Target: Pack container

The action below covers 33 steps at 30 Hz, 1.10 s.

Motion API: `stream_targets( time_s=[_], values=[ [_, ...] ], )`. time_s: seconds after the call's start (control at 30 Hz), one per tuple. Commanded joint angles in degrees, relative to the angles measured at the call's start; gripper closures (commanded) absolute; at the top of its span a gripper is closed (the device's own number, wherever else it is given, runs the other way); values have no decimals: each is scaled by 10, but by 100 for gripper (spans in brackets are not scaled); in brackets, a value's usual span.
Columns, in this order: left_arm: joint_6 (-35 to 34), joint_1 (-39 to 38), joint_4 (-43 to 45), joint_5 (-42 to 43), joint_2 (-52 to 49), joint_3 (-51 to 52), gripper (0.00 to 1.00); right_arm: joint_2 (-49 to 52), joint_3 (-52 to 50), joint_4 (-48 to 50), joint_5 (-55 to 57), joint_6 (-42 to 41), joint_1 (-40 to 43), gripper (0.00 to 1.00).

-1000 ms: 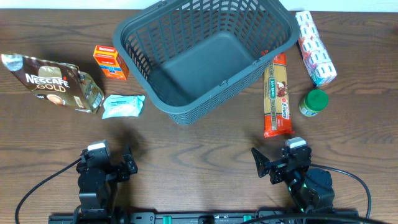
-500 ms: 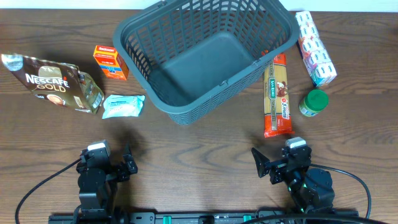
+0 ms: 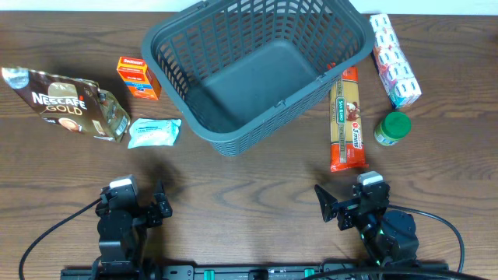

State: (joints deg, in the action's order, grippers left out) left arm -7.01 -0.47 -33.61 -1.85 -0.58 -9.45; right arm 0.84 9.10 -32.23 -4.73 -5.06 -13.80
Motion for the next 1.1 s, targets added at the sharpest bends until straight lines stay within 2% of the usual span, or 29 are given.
stream_targets(
  time_s=[0.0,0.67,0.8,0.87,1.0,1.07],
  values=[
    [10,3,1,-1,3,7,1,-5,-6,0,0,-7,-5,1],
    [10,3,1,-1,3,7,1,-5,-6,5,6,-7,-5,1],
    [10,3,1,-1,3,7,1,-5,-6,8,-22,-22,-5,1],
    [10,3,1,-1,3,7,2,-5,-6,7,-39,-97,-5,1],
    [10,3,1,-1,3,7,1,-5,-5,-3,-86,-326,-5,1],
    [10,3,1,-1,3,7,2,-5,-5,-3,-87,-373,-5,1]
  ],
)
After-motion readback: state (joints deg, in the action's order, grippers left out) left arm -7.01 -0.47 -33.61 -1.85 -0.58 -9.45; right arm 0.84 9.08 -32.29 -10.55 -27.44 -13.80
